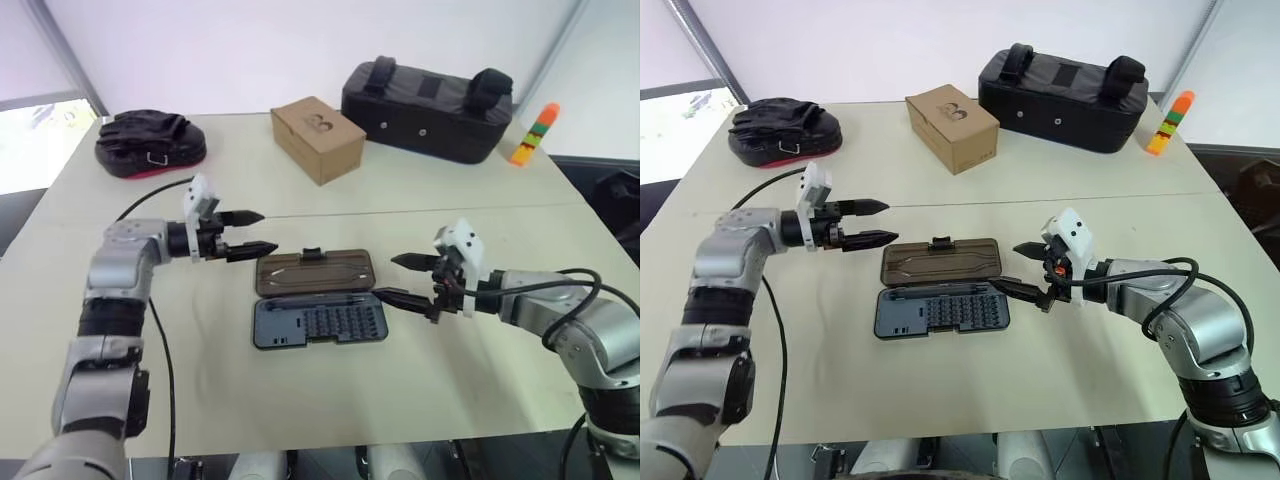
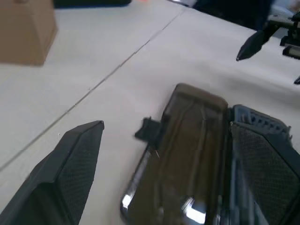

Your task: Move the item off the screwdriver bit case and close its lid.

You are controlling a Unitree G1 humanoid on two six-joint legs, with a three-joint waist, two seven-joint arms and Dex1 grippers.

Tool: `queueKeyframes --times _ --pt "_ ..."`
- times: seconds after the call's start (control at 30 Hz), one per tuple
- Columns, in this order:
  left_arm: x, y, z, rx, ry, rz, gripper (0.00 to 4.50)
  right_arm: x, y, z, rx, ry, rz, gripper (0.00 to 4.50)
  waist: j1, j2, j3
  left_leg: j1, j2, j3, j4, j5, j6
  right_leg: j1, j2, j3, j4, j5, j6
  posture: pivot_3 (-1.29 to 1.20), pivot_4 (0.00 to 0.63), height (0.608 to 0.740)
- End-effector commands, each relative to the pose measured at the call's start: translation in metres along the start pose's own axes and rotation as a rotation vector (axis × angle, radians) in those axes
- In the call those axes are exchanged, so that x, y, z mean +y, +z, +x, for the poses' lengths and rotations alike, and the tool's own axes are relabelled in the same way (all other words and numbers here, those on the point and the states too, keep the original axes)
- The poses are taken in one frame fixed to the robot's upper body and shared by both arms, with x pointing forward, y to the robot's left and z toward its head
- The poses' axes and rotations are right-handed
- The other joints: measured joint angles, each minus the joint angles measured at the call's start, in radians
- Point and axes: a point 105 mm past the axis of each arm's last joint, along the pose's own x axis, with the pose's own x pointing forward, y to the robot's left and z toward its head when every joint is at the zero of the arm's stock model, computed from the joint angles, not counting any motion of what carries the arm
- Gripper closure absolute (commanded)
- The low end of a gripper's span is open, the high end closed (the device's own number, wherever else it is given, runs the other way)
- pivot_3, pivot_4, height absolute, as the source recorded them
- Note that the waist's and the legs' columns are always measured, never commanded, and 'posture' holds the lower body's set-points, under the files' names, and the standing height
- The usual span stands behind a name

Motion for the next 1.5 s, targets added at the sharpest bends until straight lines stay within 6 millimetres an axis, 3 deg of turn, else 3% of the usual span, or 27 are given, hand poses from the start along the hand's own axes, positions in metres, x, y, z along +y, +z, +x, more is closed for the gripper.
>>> queueKeyframes --times 0.03,0.1,0.2,0.43,0.6,0.87,1.1,1.23,1.5 --pt "-0.029 0.017 -0.013 -0.042 0.023 0.038 0.02 -0.004 0.012 -0.001 -0.031 0.006 -0.052 0.0 0.0 0.0 0.0 0.0 0.0 0.0 0.0 0.0 0.0 0.0 -0.001 0.0 0.0 0.0 0.0 0.0 0.15 0.74" --pt "-0.047 0.01 -0.019 -0.021 0.021 0.039 0.02 -0.011 0.017 -0.001 -0.04 -0.013 -0.067 0.0 0.0 0.0 0.0 0.0 -0.001 0.0 0.0 0.0 0.0 0.001 -0.002 0.0 -0.001 0.0 0.0 0.0 0.15 0.74" --pt "-0.059 0.01 -0.023 -0.028 0.047 0.018 0.86 -0.016 0.021 -0.001 -0.041 -0.012 -0.085 0.0 0.002 0.0 0.0 0.0 -0.001 0.0 0.0 0.0 -0.001 0.0 -0.002 0.0 -0.001 0.0 0.0 0.0 0.15 0.74" --pt "-0.078 0.001 -0.03 0.002 0.062 0.017 4.41 -0.021 0.03 0.003 -0.033 0.013 -0.125 0.0 -0.002 0.001 0.0 0.001 -0.001 0.0 -0.001 0.0 -0.001 0.0 -0.002 0.0 -0.001 0.0 -0.001 0.0 0.15 0.74" --pt "-0.085 -0.012 -0.022 0.048 0.046 0.014 4.46 -0.023 0.034 0.009 -0.034 0.018 -0.151 0.0 0.0 0.001 0.0 0.001 -0.001 0.0 -0.001 0.001 -0.001 0.001 -0.002 0.0 -0.001 0.0 -0.001 0.0 0.15 0.74" --pt "-0.1 -0.05 -0.005 0.17 -0.053 0.018 4.46 -0.05 0.03 0.036 0.021 -0.08 -0.25 0.0 -0.002 0.001 0.0 0.001 -0.002 0.001 -0.001 0.001 -0.002 0.0 -0.002 0.0 -0.001 0.0 -0.001 0.0 0.15 0.74" --pt "-0.105 -0.075 -0.008 0.279 -0.086 0.021 4.46 -0.062 0.03 0.051 0.008 -0.113 -0.263 0.0 -0.003 0.002 0.0 0.001 -0.002 0.001 -0.002 0.001 -0.002 0.0 -0.002 0.0 -0.001 0.0 -0.001 0.0 0.15 0.74" --pt "-0.104 -0.097 -0.012 0.389 -0.105 0.144 4.46 -0.06 0.03 0.057 0.016 -0.091 -0.268 0.0 -0.002 0.002 0.0 0.001 -0.002 0.001 -0.002 0.001 -0.002 0.0 -0.002 0.0 -0.001 0.0 -0.001 0.0 0.15 0.74" --pt "-0.104 -0.111 -0.013 0.43 -0.091 0.179 4.46 -0.066 0.014 0.069 0.139 -0.046 -0.3 0.0 -0.004 0.004 -0.001 0.002 -0.002 0.001 -0.002 0.001 -0.002 0.001 -0.002 0.0 -0.002 0.0 -0.001 0.0 0.15 0.74"
